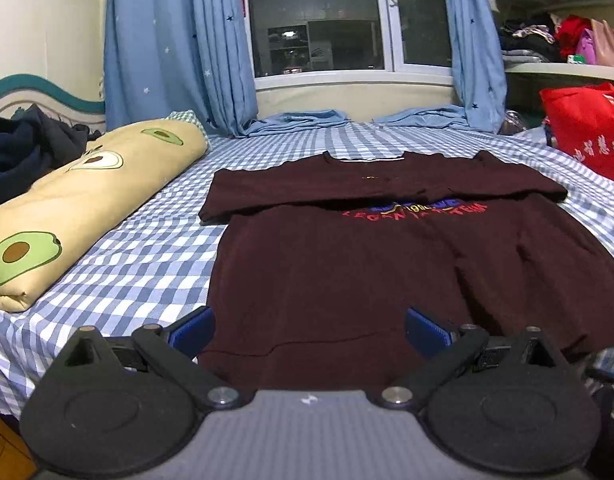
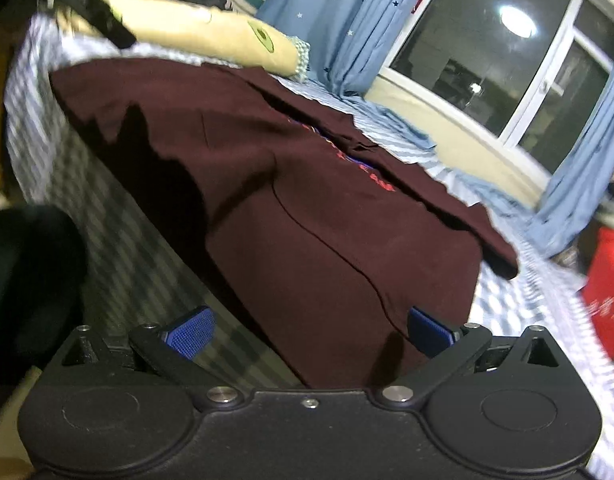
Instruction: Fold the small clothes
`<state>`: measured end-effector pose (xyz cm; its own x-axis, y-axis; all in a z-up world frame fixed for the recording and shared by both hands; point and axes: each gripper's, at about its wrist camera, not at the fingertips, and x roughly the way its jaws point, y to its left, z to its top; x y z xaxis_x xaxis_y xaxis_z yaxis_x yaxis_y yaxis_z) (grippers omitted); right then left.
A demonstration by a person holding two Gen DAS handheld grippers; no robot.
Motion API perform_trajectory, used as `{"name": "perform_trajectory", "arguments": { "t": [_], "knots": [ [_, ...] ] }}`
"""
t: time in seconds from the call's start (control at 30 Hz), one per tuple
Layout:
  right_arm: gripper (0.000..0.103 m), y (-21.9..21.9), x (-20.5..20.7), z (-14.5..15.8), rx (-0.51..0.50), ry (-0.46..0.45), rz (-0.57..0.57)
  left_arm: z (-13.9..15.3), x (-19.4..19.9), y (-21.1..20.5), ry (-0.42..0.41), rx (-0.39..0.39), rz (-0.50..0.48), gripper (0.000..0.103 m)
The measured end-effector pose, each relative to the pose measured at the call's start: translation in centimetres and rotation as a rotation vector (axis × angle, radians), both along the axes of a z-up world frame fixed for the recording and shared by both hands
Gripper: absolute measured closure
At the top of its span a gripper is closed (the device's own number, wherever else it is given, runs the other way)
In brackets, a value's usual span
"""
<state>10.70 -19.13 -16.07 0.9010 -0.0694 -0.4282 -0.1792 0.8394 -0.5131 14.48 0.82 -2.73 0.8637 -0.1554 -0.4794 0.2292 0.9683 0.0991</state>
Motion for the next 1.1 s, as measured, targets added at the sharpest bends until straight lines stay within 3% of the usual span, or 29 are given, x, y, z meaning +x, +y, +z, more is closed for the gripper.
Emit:
{"name": "perform_trajectory", "arguments": {
  "t": [0.13,0.33,0.47,0.6,0.67,0.73,0.83,1.1],
  "knots": [
    [0.000,0.7,0.5,-2.2,-0.183,-0.049,-0.063,-0.4,-0.8,0.0,0.009,0.007,-0.011,0.001],
    [0.001,0.5,0.2,-2.9,-0.244,-0.139,-0.085,-0.5,-1.0,0.5,0.043,-0.006,0.011,0.001],
    [0.009,0.0,-0.4,-2.4,-0.214,-0.192,-0.074,-0.3,-1.1,0.7,0.040,-0.012,0.023,0.001],
    [0.027,0.0,-1.4,-1.8,-0.184,-0.210,-0.032,-0.3,-1.1,0.7,0.048,-0.015,0.028,0.001],
    [0.039,0.0,-1.7,-1.4,-0.178,-0.221,-0.012,-0.4,-1.0,0.7,0.050,-0.017,0.030,0.001],
    [0.066,0.2,-2.2,-0.7,-0.148,-0.218,0.012,-0.4,-1.2,0.7,0.046,-0.014,0.031,0.001],
    [0.079,0.9,-2.9,0.5,-0.121,-0.248,0.024,-0.5,-1.8,0.7,0.013,-0.006,0.012,0.001],
    [0.085,-0.6,-1.2,6.9,0.127,-0.188,0.030,-1.2,-5.4,-0.4,-0.117,0.044,-0.135,0.001]
  ]
}}
